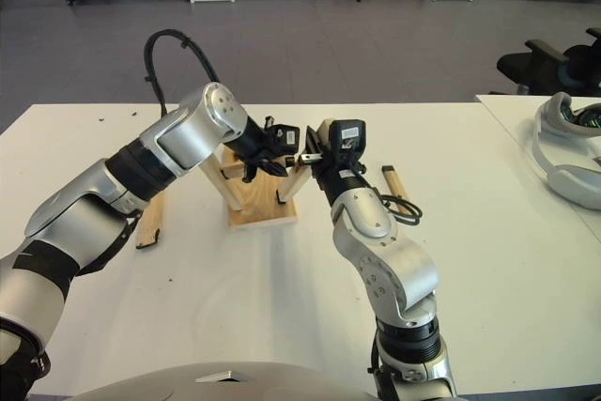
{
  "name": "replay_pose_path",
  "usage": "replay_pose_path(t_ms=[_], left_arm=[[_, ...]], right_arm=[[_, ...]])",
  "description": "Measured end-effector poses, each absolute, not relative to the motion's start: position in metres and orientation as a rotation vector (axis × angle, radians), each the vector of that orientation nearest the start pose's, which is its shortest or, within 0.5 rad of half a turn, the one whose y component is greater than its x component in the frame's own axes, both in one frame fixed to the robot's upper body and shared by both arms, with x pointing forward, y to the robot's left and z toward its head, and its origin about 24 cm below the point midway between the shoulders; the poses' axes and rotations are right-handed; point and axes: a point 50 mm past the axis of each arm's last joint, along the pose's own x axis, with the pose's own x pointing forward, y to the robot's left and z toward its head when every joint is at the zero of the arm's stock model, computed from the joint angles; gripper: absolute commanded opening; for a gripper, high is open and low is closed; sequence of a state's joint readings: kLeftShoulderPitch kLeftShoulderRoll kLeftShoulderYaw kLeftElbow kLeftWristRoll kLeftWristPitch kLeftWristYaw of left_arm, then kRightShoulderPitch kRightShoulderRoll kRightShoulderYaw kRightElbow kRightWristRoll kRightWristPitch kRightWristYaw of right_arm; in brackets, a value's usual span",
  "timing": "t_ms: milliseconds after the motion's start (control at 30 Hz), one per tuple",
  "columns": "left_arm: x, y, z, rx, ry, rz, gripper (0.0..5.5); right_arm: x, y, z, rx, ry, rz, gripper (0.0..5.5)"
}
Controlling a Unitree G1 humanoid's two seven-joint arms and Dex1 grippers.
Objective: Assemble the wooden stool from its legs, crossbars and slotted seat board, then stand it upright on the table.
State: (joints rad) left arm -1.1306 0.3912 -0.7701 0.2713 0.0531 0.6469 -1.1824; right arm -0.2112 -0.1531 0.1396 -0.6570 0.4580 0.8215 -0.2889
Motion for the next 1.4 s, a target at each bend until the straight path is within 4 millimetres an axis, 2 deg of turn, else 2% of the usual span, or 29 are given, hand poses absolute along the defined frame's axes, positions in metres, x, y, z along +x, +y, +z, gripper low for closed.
replay_pose_path(t_ms=[167,600,633,1167,1400], left_arm=[[0.324,0.036,0.176,0.998,0.485,-1.373,0.86],[0.325,0.037,0.173,1.005,0.478,-1.36,0.84],[0.325,0.037,0.173,1.008,0.477,-1.359,1.23],[0.315,0.033,0.174,1.018,0.48,-1.4,4.0],[0.32,0.045,0.19,1.013,0.432,-1.358,4.04]], right_arm=[[0.245,-0.104,0.155,0.125,0.041,0.226,1.23],[0.245,-0.102,0.155,0.109,0.055,0.236,1.23],[0.245,-0.102,0.155,0.108,0.055,0.236,1.23],[0.246,-0.102,0.155,0.097,0.053,0.235,1.23],[0.246,-0.104,0.155,0.098,0.055,0.237,1.23]])
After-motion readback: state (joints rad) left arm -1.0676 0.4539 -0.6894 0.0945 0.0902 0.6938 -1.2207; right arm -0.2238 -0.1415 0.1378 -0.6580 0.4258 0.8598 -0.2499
